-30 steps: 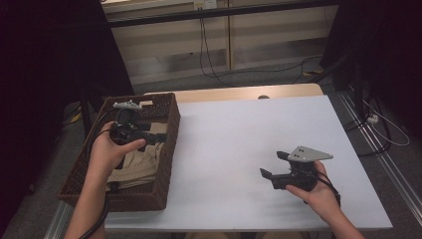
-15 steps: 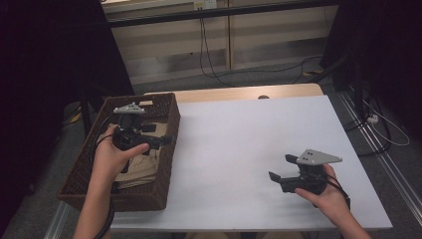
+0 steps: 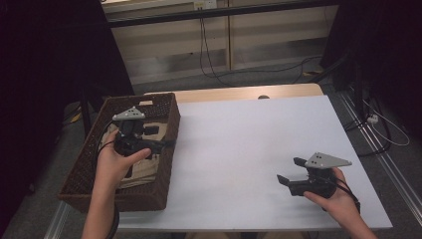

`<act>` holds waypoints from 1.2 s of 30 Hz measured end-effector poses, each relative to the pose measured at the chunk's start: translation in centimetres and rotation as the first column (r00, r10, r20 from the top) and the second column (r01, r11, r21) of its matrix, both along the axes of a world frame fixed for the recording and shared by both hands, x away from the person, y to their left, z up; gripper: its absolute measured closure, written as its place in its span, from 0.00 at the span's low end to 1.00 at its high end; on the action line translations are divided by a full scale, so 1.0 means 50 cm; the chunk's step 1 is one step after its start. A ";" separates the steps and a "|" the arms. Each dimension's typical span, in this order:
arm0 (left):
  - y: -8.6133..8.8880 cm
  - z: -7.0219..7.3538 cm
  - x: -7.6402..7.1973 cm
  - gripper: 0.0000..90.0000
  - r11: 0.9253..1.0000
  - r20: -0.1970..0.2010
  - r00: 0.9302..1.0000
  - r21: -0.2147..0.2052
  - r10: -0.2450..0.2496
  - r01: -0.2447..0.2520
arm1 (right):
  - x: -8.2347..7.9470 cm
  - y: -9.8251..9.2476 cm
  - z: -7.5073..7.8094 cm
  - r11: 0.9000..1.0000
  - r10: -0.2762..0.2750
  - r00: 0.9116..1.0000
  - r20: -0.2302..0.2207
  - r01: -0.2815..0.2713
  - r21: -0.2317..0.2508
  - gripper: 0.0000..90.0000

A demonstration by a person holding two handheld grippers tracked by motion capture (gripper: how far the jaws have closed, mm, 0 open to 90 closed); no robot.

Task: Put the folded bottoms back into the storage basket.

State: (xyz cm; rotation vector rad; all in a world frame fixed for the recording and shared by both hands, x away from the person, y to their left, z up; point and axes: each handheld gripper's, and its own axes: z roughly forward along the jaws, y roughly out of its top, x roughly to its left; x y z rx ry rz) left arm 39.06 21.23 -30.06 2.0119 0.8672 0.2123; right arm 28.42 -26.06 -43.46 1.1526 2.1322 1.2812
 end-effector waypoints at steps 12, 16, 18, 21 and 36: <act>-0.003 -0.012 -0.017 0.15 0.998 0.032 0.999 -0.061 0.005 -0.003 | -0.008 -0.010 -0.004 1.000 -0.005 1.000 -0.008 0.005 -0.007 0.17; 0.000 -0.016 -0.021 0.14 0.996 0.040 0.999 -0.087 0.008 -0.004 | -0.010 -0.013 -0.004 1.000 -0.005 1.000 -0.007 0.005 -0.009 0.17; 0.000 -0.020 -0.023 0.14 0.995 0.041 0.999 -0.099 0.010 -0.006 | -0.011 -0.014 -0.004 1.000 -0.007 1.000 -0.006 0.007 -0.016 0.17; 0.001 -0.025 -0.029 0.14 0.993 0.048 0.999 -0.115 0.009 -0.004 | -0.013 -0.014 -0.004 1.000 0.000 1.000 0.000 0.000 -0.022 0.17; 0.009 -0.040 -0.041 0.14 0.990 0.064 0.998 -0.141 0.018 -0.008 | -0.016 -0.022 -0.011 1.000 -0.009 1.000 -0.010 0.009 -0.021 0.16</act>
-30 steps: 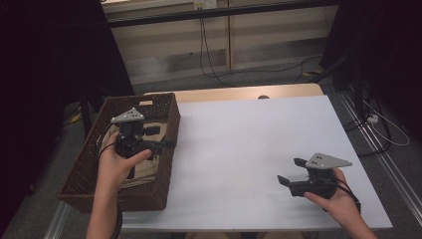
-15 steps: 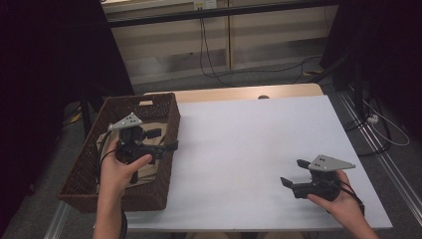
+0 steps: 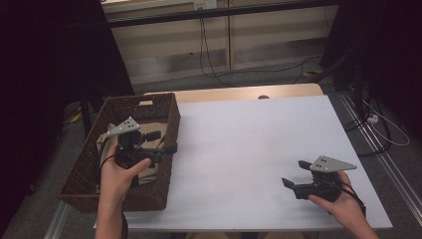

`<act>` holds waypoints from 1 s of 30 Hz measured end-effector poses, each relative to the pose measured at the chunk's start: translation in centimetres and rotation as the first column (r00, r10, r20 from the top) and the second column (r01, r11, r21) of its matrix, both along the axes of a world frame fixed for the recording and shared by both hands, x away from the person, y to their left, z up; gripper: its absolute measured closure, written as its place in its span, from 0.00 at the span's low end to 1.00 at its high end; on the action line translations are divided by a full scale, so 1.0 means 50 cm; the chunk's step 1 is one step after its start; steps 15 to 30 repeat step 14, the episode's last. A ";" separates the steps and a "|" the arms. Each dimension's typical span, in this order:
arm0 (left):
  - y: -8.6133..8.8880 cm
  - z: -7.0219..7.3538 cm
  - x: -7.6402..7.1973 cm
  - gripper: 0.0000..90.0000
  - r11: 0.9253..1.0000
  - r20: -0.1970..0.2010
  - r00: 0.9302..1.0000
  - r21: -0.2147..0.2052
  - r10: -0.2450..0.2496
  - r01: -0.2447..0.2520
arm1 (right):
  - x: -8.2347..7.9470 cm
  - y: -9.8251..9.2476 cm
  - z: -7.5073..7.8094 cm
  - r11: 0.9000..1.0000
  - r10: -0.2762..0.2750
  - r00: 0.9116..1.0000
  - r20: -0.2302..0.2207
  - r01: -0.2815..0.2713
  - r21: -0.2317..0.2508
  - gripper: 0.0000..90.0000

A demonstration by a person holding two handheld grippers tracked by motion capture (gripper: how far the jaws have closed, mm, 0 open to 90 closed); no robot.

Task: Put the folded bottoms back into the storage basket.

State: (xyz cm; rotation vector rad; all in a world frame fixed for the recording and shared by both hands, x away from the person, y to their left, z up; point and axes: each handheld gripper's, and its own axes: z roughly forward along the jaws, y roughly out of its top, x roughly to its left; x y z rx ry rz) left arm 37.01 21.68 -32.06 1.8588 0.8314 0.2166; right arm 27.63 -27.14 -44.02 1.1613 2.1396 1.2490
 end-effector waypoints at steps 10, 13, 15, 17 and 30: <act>0.003 0.001 -0.010 0.14 1.000 0.016 1.000 -0.008 0.001 -0.001 | -0.003 0.000 -0.002 1.000 0.004 1.000 0.000 -0.004 -0.008 0.16; 0.005 0.000 -0.011 0.14 1.000 0.017 1.000 -0.010 0.000 0.000 | -0.002 -0.001 -0.002 1.000 0.001 1.000 0.001 -0.001 -0.006 0.16; 0.005 0.000 -0.011 0.14 1.000 0.016 1.000 -0.011 0.000 0.000 | -0.002 -0.002 -0.002 1.000 0.000 1.000 0.001 0.000 -0.006 0.16; 0.005 0.000 -0.011 0.14 1.000 0.016 1.000 -0.011 0.000 0.000 | -0.002 -0.002 -0.002 1.000 0.000 1.000 0.001 0.000 -0.006 0.16; 0.005 0.000 -0.011 0.14 1.000 0.016 1.000 -0.011 0.000 0.000 | -0.002 -0.002 -0.002 1.000 0.000 1.000 0.001 0.000 -0.006 0.16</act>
